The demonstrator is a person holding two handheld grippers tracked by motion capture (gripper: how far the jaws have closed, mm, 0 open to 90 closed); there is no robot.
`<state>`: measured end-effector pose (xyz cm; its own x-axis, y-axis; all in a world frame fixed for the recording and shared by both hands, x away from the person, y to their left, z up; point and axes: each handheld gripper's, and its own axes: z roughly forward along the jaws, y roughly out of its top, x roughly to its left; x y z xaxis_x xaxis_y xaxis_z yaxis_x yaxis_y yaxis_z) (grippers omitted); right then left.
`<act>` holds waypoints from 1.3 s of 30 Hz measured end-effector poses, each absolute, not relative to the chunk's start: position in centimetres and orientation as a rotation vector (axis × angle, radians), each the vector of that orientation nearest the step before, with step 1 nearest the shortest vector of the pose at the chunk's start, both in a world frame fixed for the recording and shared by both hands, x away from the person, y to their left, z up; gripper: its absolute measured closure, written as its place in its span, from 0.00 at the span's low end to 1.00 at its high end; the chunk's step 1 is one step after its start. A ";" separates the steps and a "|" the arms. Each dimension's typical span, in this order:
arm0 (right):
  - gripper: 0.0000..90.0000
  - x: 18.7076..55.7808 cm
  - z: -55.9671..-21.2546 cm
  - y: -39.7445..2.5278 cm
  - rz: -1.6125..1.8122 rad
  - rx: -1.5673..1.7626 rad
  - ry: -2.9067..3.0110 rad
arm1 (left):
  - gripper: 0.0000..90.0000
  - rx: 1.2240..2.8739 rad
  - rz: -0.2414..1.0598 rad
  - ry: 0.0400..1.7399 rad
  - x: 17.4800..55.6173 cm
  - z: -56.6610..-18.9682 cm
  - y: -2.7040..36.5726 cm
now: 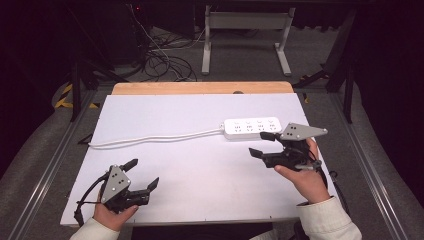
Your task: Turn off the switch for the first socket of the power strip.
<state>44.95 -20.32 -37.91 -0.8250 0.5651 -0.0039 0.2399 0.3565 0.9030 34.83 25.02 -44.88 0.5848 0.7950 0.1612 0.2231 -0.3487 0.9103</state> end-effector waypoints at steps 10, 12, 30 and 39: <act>0.34 43.6 -42.3 -21.6 1.495 0.708 2.291 | 0.16 1.868 0.755 0.823 34.8 -45.0 24.9; 0.34 43.5 -43.2 -21.6 1.476 0.711 2.300 | 0.16 1.866 0.751 0.824 34.8 -45.0 24.9; 0.21 43.1 -48.5 -21.3 1.243 0.959 2.487 | 0.16 1.873 0.721 0.835 34.9 -45.2 25.1; 0.19 43.0 -48.3 -21.1 1.270 0.905 2.446 | 0.16 1.888 0.753 0.825 35.4 -45.4 25.2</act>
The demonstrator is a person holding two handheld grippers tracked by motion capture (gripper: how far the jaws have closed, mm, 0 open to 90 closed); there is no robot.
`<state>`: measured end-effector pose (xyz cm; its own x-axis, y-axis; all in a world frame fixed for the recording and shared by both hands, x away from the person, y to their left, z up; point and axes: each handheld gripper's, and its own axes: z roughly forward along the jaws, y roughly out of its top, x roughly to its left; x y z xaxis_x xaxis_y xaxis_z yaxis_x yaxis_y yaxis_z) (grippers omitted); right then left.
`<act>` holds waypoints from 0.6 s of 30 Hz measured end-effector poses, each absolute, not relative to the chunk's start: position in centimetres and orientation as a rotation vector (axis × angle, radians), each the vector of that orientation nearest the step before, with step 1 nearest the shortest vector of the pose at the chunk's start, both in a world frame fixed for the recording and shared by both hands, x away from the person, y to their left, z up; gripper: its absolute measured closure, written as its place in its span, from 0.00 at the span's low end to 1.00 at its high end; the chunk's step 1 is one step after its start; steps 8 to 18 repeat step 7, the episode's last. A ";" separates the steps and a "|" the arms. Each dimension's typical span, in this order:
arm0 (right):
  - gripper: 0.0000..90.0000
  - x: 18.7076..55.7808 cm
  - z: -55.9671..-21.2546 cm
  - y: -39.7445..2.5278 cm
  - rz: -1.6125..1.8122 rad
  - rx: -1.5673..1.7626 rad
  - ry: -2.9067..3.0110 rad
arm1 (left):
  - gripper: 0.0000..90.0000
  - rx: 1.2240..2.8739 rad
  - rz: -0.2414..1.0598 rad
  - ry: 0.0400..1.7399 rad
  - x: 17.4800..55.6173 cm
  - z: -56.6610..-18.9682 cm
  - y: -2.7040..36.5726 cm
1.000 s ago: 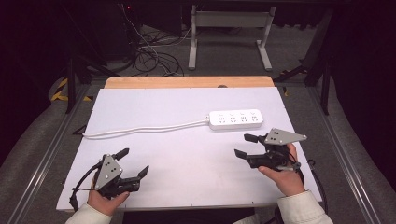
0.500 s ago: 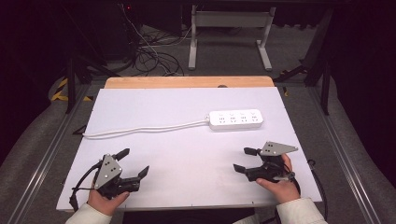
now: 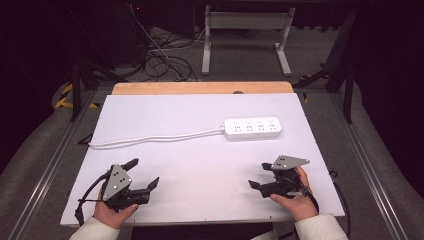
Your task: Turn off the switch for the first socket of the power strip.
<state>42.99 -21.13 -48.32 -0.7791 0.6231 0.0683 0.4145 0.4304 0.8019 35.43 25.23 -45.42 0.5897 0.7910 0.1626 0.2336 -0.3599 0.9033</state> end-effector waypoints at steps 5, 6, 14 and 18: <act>0.19 42.7 -47.9 -21.4 1.306 0.837 2.399 | 0.16 1.895 0.764 0.811 35.4 -45.5 25.1; 0.19 42.7 -47.8 -21.4 1.309 0.831 2.392 | 0.16 1.893 0.766 0.813 35.4 -45.5 25.1; 0.19 42.7 -47.7 -21.5 1.308 0.828 2.387 | 0.16 1.892 0.768 0.814 35.4 -45.5 25.1; 0.19 42.7 -47.7 -21.5 1.308 0.828 2.387 | 0.16 1.892 0.768 0.814 35.4 -45.5 25.1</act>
